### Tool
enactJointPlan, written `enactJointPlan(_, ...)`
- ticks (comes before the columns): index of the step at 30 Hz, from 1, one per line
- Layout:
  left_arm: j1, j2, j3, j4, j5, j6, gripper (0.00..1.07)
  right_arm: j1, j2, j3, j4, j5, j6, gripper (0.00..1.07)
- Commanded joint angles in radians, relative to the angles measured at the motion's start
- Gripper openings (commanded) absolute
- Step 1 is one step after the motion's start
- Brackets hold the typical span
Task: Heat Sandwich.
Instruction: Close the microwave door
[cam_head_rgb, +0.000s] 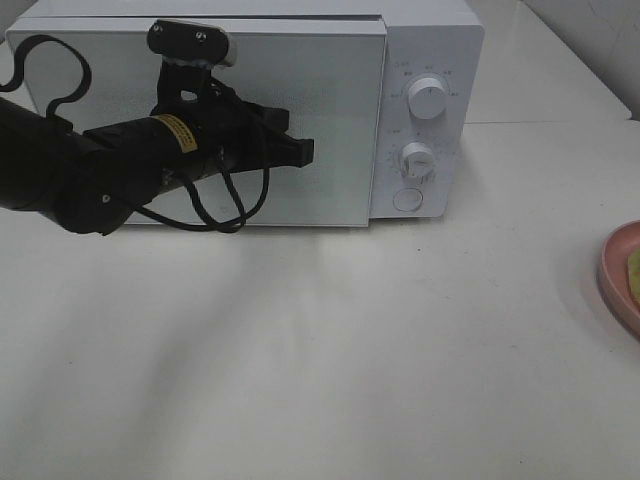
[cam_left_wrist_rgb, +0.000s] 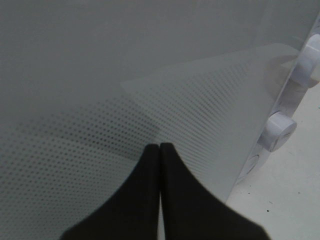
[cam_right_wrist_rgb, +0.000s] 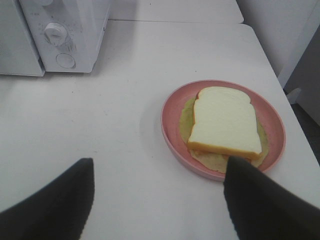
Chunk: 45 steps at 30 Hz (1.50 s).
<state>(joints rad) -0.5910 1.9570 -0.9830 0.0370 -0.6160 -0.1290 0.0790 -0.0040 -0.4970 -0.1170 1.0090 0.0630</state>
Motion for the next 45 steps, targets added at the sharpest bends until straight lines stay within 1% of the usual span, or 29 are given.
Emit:
enactJointPlan(1,0.015,0.011,-0.051,-0.058,-0.031,-0.005,0.00,-0.007,-0.026,-0.001,-0.003,-0.011,0.001,0.71)
enactJointPlan(7,0.015,0.022,-0.086,-0.077,-0.030,-0.004,0.00,-0.007,-0.026,-0.001,-0.003,-0.011,0.001,0.71)
enactJointPlan(15,0.015,0.074,-0.182,-0.091,0.030,-0.005,0.00,-0.007,-0.026,-0.001,-0.003,-0.011,0.001,0.71)
enactJointPlan(25,-0.003,0.074,-0.183,-0.080,0.053,-0.004,0.00,-0.007,-0.026,-0.001,-0.003,-0.011,0.001,0.71)
enactJointPlan(32,-0.009,0.071,-0.183,-0.080,0.070,-0.004,0.00,-0.007,-0.026,-0.001,-0.003,-0.011,0.001,0.67)
enactJointPlan(39,-0.009,0.053,-0.181,-0.080,0.095,-0.002,0.00,-0.007,-0.026,-0.001,-0.003,-0.011,0.001,0.66)
enactJointPlan(41,-0.009,0.039,-0.165,-0.080,0.102,-0.002,0.00,-0.007,-0.026,-0.001,-0.003,-0.011,0.001,0.66)
enactJointPlan(42,-0.009,0.022,-0.134,-0.080,0.099,-0.001,0.00,-0.007,-0.026,-0.001,-0.003,-0.011,0.001,0.66)
enactJointPlan(43,-0.009,0.022,-0.134,-0.080,0.099,-0.001,0.00,-0.007,-0.026,-0.001,-0.003,-0.011,0.001,0.66)
enactJointPlan(45,-0.009,0.001,-0.100,-0.080,0.099,-0.001,0.00,-0.007,-0.026,-0.001,-0.003,-0.011,0.001,0.66)
